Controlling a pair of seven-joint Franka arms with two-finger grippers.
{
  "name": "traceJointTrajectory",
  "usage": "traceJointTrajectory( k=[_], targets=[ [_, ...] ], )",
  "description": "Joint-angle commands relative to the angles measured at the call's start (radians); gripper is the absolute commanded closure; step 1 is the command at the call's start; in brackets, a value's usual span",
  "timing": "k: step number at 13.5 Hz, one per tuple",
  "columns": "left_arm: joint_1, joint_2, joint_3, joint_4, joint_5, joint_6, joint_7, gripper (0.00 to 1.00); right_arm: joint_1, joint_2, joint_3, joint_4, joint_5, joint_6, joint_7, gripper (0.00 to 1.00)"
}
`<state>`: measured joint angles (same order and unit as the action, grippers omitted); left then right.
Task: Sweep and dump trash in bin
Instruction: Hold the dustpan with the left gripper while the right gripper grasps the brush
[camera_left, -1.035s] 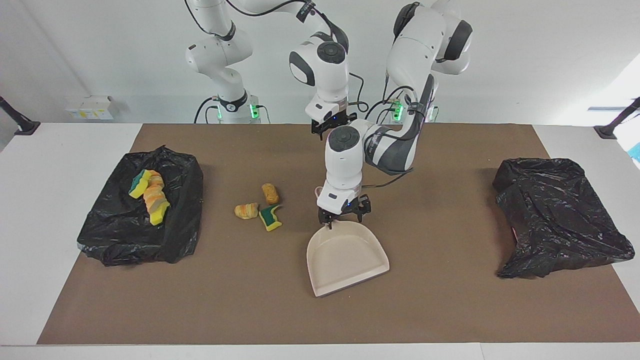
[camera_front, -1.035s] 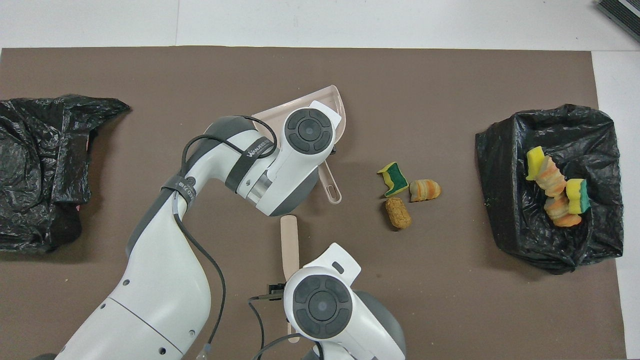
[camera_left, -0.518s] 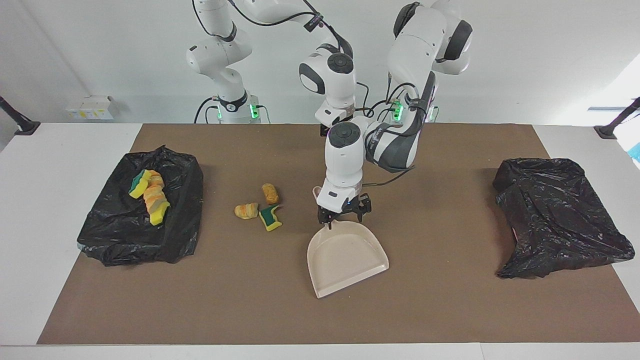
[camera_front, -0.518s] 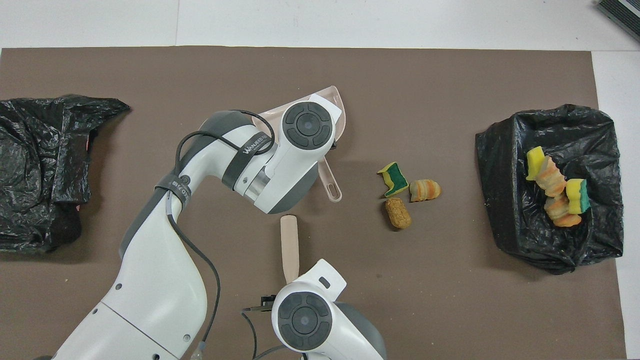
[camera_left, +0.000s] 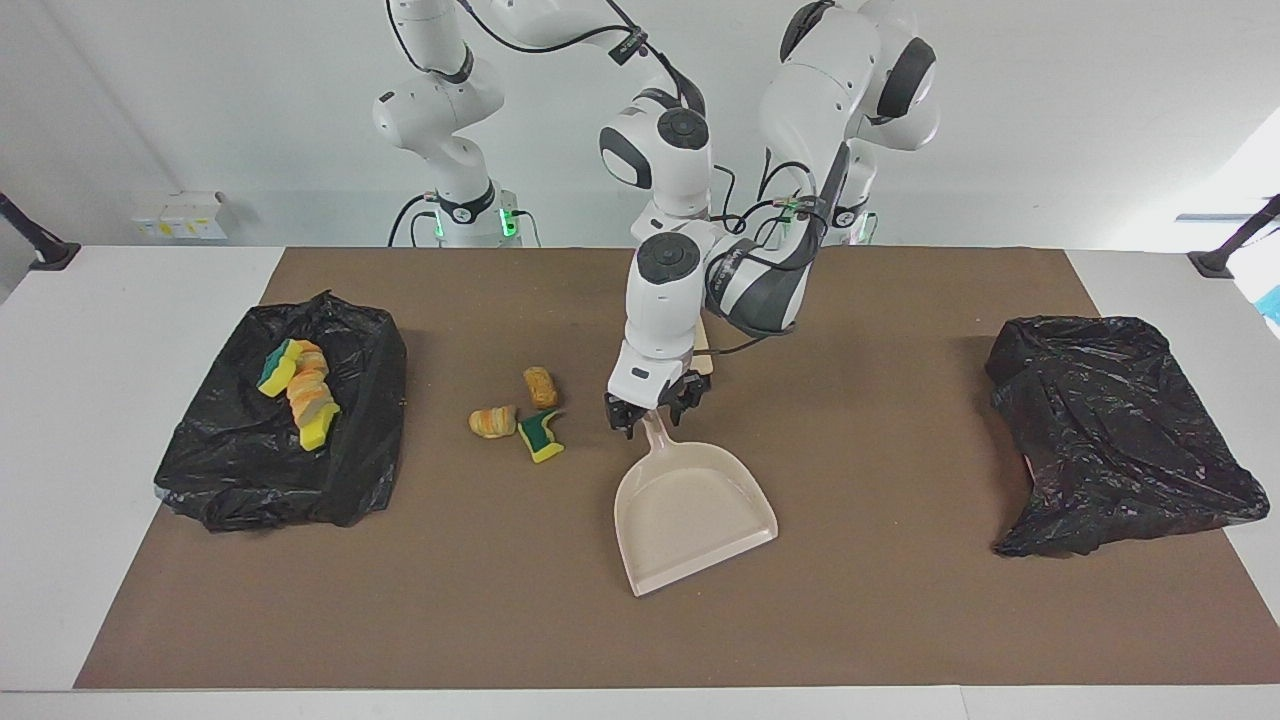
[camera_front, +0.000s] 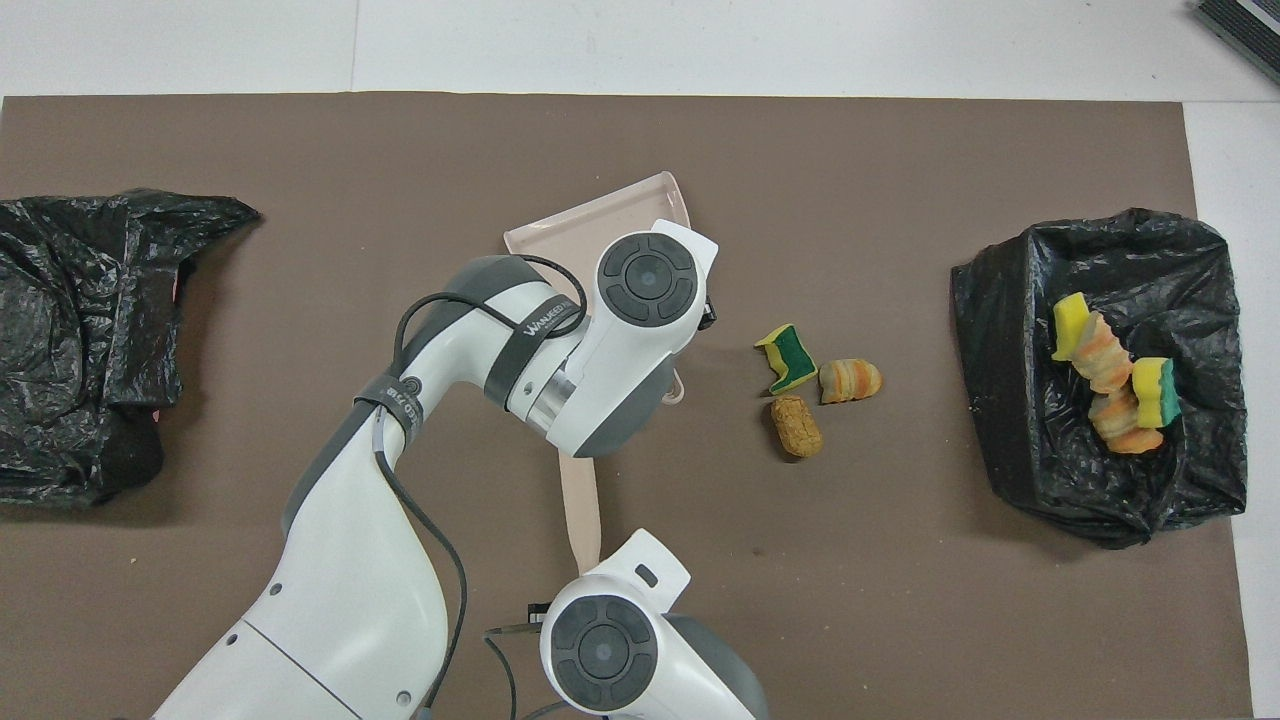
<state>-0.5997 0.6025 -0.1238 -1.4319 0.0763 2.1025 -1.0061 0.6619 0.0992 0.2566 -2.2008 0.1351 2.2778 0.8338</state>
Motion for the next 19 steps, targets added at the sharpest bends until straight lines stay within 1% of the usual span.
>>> traceJointTrajectory(
  k=[1,2,4,5,7,9,12,13,15,17,19],
  targets=[
    [-0.005,-0.036,0.015,-0.036,-0.026,-0.039,-0.005,0.86,0.001,-0.009,0.0,-0.008,0.02,0.017,-0.002,0.92],
    [-0.003,-0.044,0.015,-0.038,-0.015,-0.056,0.004,1.0,0.002,-0.009,0.0,-0.005,0.02,0.017,0.002,1.0],
    [0.008,-0.05,0.016,-0.033,-0.012,-0.061,0.011,1.0,0.002,-0.019,0.0,-0.005,0.02,0.014,0.025,1.0],
    [0.011,-0.067,0.019,-0.035,-0.01,-0.068,0.035,1.0,0.001,-0.038,-0.002,-0.005,0.02,0.006,0.045,1.0],
    [0.027,-0.085,0.027,-0.035,-0.013,-0.097,0.136,1.0,-0.008,-0.084,-0.002,-0.016,0.02,-0.013,0.056,1.0],
    [0.049,-0.087,0.029,-0.038,-0.012,-0.113,0.266,1.0,-0.021,-0.123,-0.005,-0.022,0.02,-0.063,0.05,1.0],
    [0.09,-0.087,0.029,-0.041,-0.012,-0.121,0.502,1.0,-0.097,-0.215,-0.007,-0.092,0.018,-0.075,0.019,1.0],
    [0.106,-0.087,0.029,-0.039,-0.012,-0.134,0.573,1.0,-0.132,-0.242,-0.007,-0.108,0.018,-0.093,0.008,1.0],
    [0.124,-0.09,0.03,-0.039,-0.012,-0.165,0.734,1.0,-0.189,-0.282,-0.008,-0.109,0.015,-0.168,-0.037,1.0],
    [0.152,-0.092,0.03,-0.039,-0.009,-0.209,0.93,1.0,-0.246,-0.311,-0.01,-0.112,-0.003,-0.221,-0.068,1.0],
    [0.17,-0.107,0.03,-0.042,0.023,-0.266,1.088,1.0,-0.321,-0.318,-0.01,-0.112,-0.02,-0.254,-0.078,1.0]
  ],
)
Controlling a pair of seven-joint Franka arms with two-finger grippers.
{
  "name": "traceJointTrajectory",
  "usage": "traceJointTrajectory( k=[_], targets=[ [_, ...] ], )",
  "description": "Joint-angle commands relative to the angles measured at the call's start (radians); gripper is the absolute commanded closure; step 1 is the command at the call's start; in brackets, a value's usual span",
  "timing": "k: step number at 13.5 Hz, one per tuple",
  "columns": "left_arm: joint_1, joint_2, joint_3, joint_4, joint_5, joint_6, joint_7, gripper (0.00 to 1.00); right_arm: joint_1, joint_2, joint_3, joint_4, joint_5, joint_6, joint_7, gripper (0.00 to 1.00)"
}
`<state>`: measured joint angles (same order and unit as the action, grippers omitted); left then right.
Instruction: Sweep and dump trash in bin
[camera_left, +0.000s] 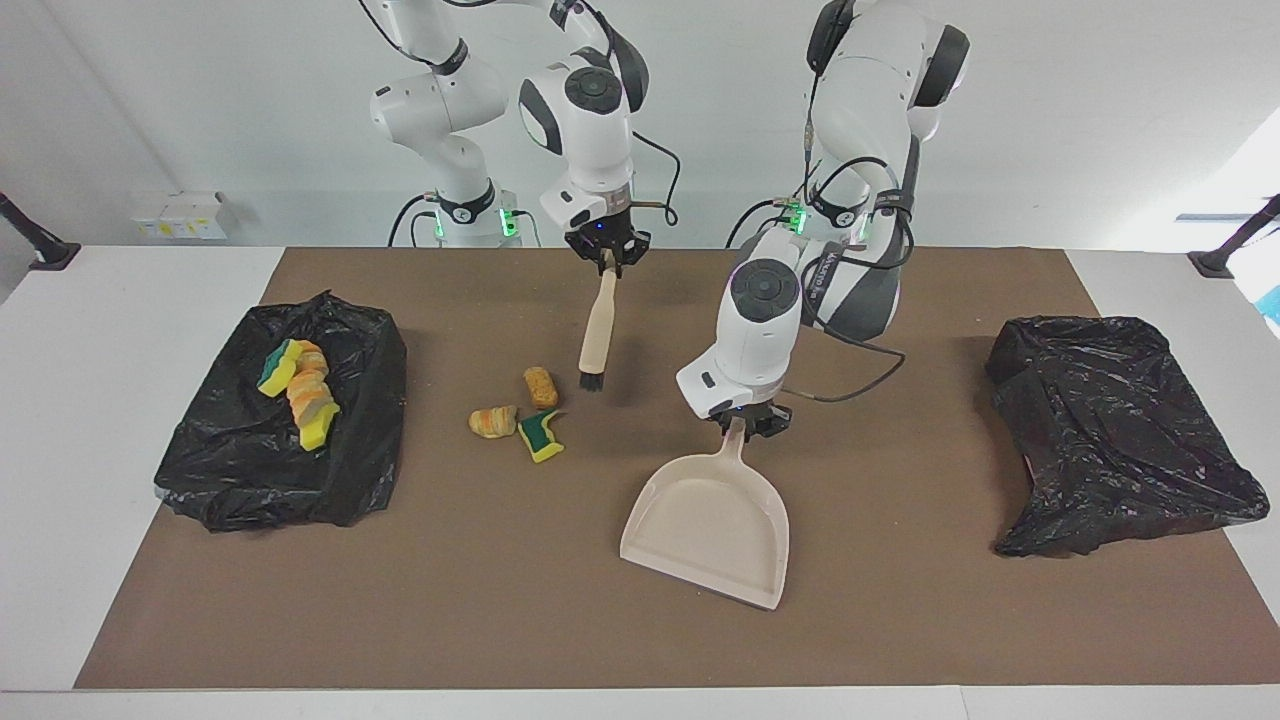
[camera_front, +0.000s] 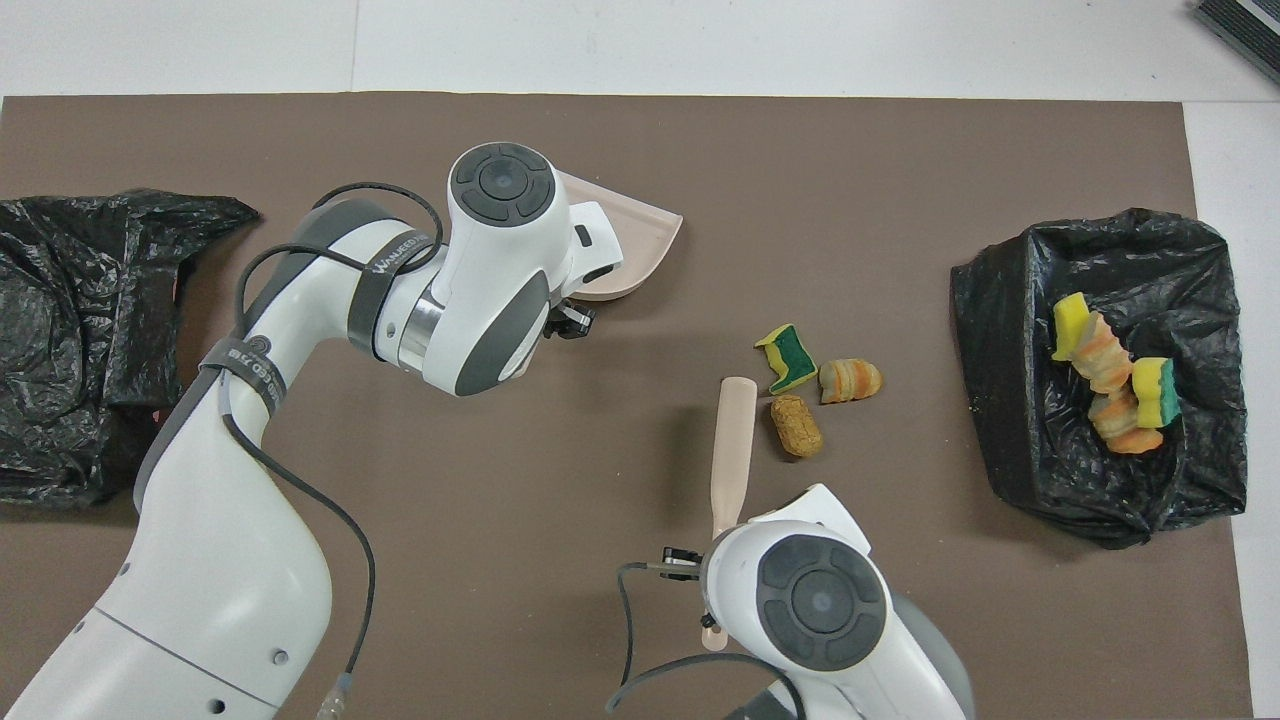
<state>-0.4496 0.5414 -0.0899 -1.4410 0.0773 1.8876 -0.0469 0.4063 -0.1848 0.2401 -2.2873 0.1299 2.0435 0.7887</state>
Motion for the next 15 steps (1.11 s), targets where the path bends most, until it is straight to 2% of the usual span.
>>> traceJointTrajectory(
  k=[1,4,8,12,14,15],
  targets=[
    [0.038,-0.058,-0.004,-0.041,0.022,-0.065,0.183,1.0,-0.105,-0.048,0.007,-0.026,-0.044,-0.049,-0.064,1.0],
    [0.039,-0.106,-0.004,-0.108,0.045,-0.047,0.203,1.0,-0.26,-0.093,0.007,-0.027,-0.087,-0.115,-0.234,1.0],
    [0.034,-0.158,-0.004,-0.173,0.091,-0.05,0.222,1.0,-0.4,-0.067,0.007,-0.032,-0.116,-0.086,-0.42,1.0],
    [0.029,-0.204,-0.004,-0.231,0.111,-0.071,0.436,1.0,-0.426,0.023,0.007,-0.032,-0.186,-0.023,-0.441,1.0],
    [0.023,-0.222,-0.005,-0.26,0.125,-0.062,0.461,1.0,-0.432,0.068,0.007,-0.024,-0.191,-0.005,-0.421,1.0],
    [0.025,-0.224,-0.007,-0.263,0.139,-0.058,0.549,1.0,-0.432,0.093,0.008,-0.023,-0.191,0.018,-0.41,1.0]
  ],
)
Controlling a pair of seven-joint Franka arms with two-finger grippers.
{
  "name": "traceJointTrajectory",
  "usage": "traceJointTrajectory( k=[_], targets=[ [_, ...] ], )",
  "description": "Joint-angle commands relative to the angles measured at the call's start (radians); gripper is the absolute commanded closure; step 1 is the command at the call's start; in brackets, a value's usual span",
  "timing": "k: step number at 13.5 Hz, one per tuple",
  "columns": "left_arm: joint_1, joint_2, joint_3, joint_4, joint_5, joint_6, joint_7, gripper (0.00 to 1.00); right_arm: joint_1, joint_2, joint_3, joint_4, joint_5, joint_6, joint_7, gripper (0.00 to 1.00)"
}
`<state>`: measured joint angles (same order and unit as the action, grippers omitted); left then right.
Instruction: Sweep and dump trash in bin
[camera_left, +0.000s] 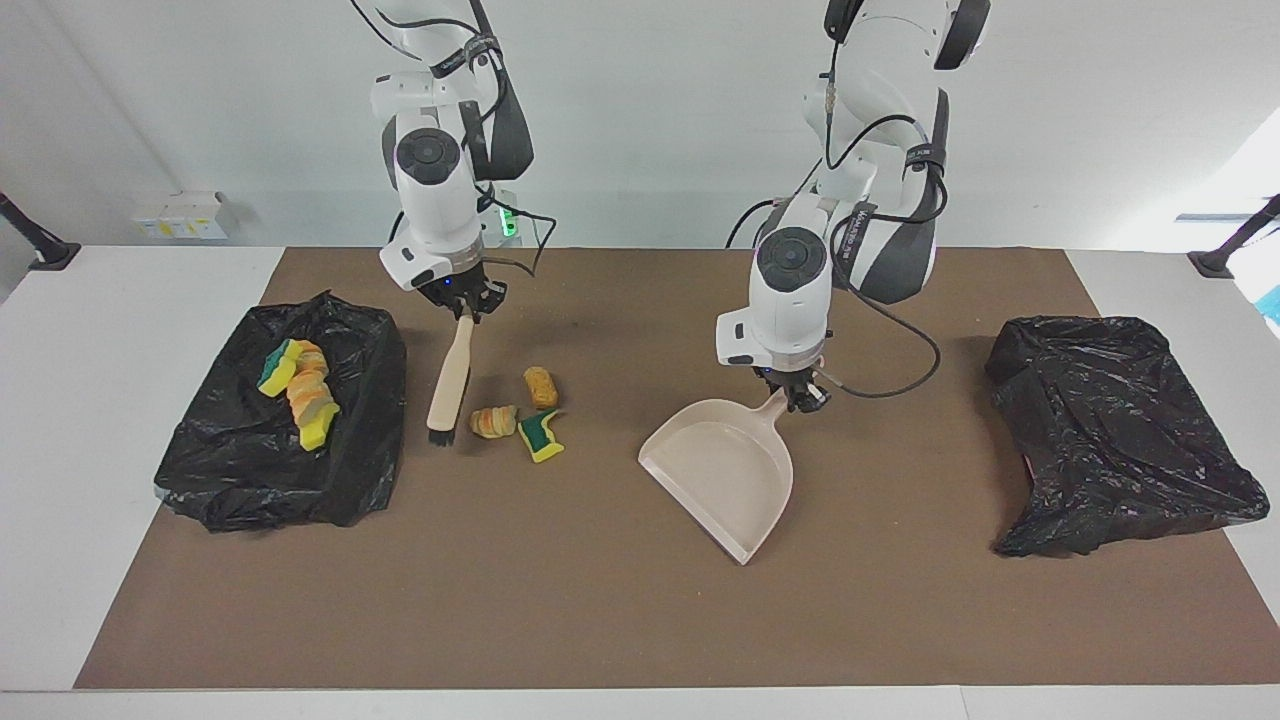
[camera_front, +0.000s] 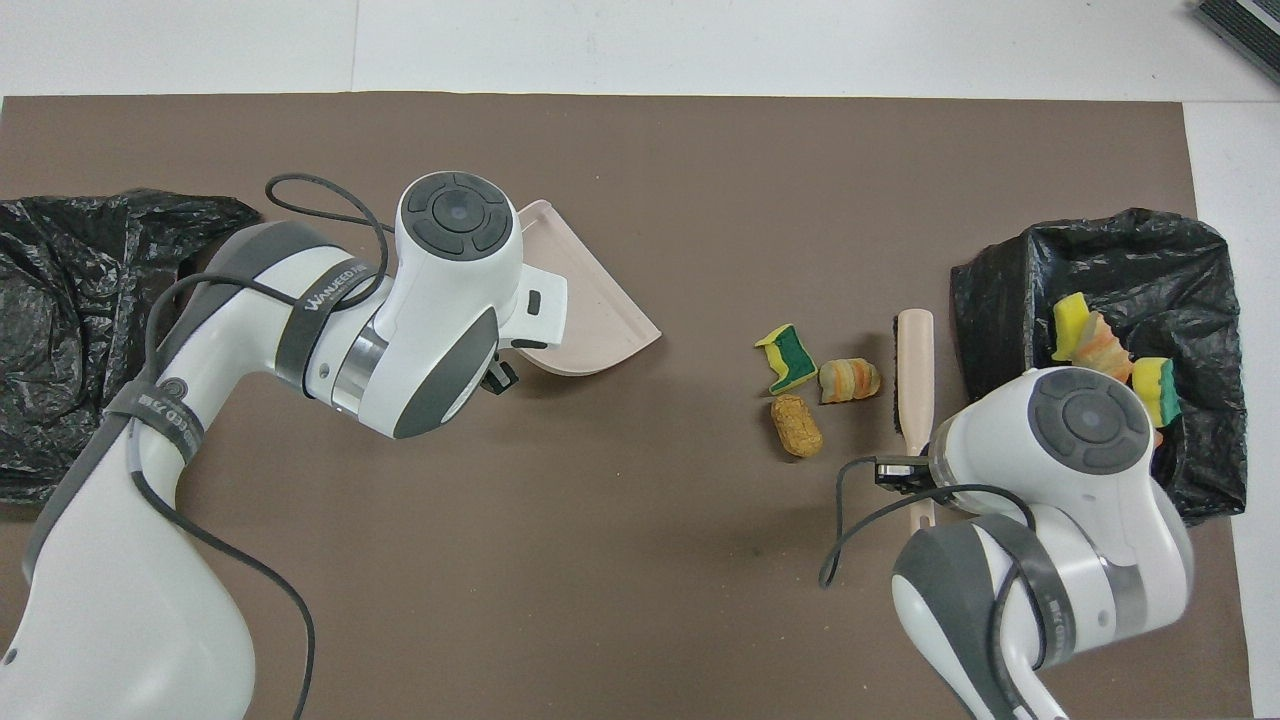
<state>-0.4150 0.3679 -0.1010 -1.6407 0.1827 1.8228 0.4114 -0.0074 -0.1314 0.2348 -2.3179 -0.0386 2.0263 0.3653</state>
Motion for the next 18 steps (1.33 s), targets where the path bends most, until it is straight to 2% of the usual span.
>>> traceJointTrajectory(
  k=[1,3,5,6,9,15,18],
  targets=[
    [-0.011,-0.05,0.006,-0.064,0.035,0.009,0.149,1.0,-0.017,0.059,0.015,0.012,-0.023,0.044,0.017,1.0],
    [-0.011,-0.058,0.004,-0.067,0.037,0.006,0.202,1.0,-0.009,0.09,0.017,0.026,-0.021,0.04,0.024,1.0],
    [-0.011,-0.058,0.004,-0.068,0.037,0.01,0.398,1.0,0.015,0.137,0.02,0.063,-0.017,0.025,0.076,1.0],
    [-0.016,-0.058,0.003,-0.068,0.035,0.018,0.437,1.0,0.032,0.16,0.02,0.089,-0.008,0.003,0.076,1.0],
    [-0.022,-0.07,-0.005,-0.115,0.035,0.091,0.443,1.0,0.101,0.205,0.02,0.164,0.038,-0.04,0.076,1.0],
    [-0.085,-0.176,-0.005,-0.365,0.03,0.347,0.373,1.0,0.273,0.299,0.02,0.296,0.144,-0.051,0.078,1.0],
    [-0.091,-0.176,-0.006,-0.383,0.03,0.375,0.376,1.0,0.337,0.331,0.02,0.35,0.209,-0.049,0.083,1.0]
  ],
)
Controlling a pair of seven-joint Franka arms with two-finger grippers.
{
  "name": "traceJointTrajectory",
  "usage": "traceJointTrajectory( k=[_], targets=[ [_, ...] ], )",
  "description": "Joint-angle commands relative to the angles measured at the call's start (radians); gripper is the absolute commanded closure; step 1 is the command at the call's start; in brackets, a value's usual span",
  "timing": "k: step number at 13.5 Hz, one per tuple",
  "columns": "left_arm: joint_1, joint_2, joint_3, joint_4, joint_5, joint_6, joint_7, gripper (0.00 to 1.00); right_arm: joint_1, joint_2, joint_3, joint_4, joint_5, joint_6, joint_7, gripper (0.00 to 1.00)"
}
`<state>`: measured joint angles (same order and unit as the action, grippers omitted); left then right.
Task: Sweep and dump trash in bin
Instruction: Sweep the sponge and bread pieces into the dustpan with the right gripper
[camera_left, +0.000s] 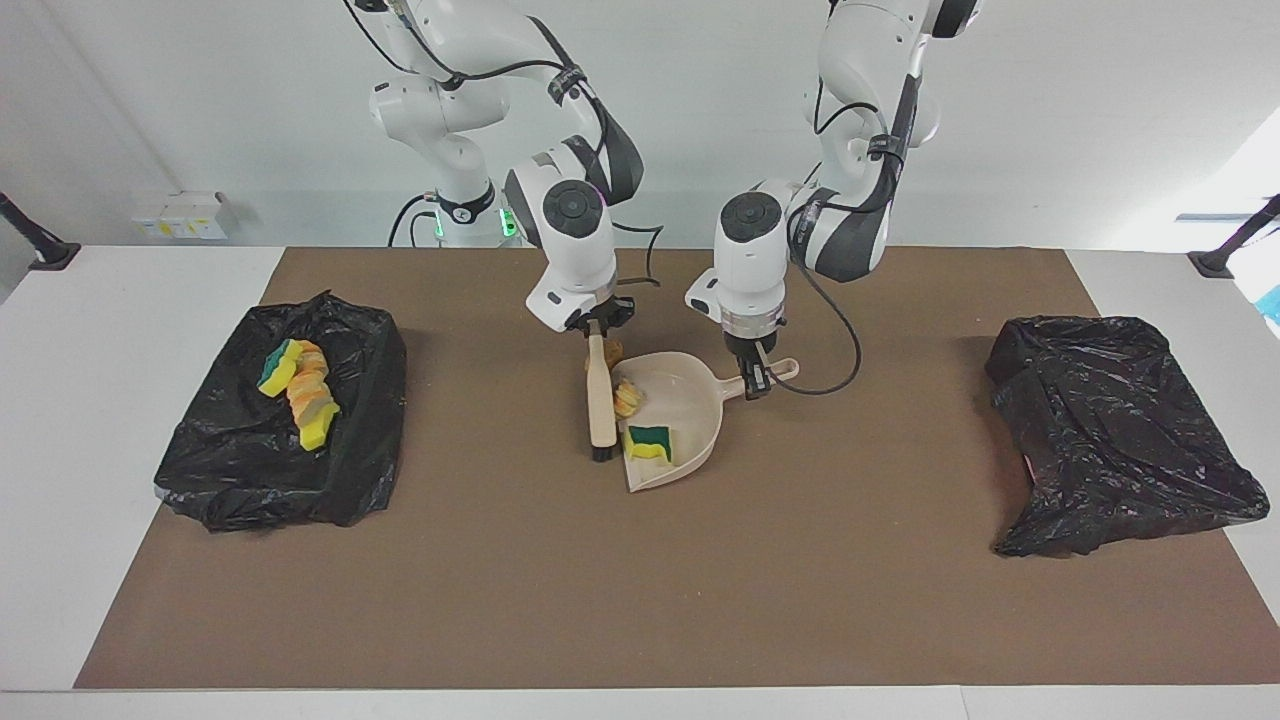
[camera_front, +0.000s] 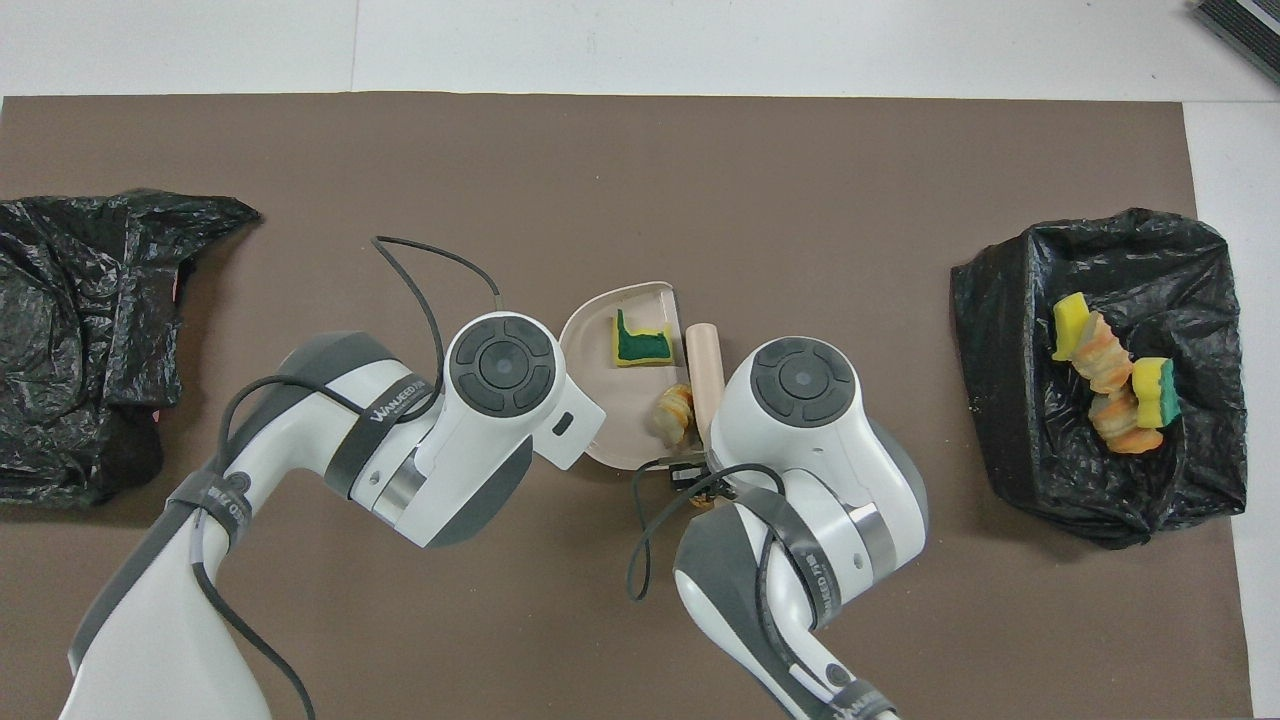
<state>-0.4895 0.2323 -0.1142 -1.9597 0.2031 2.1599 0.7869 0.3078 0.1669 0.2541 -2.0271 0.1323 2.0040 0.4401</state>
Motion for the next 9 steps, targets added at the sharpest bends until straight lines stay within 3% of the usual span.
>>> traceJointTrajectory(
  k=[1,5,9],
  targets=[
    [-0.017,-0.041,0.007,-0.065,0.01,0.047,0.002,1.0,0.031,0.032,0.001,0.067,0.044,-0.027,0.009,1.0],
    [0.003,-0.033,0.007,-0.059,0.007,0.051,0.059,1.0,0.076,0.032,0.001,0.088,0.066,-0.022,0.043,1.0],
    [0.084,-0.05,0.007,-0.053,-0.034,0.032,0.244,1.0,0.062,-0.047,-0.001,0.062,0.067,-0.034,0.092,1.0]
  ],
)
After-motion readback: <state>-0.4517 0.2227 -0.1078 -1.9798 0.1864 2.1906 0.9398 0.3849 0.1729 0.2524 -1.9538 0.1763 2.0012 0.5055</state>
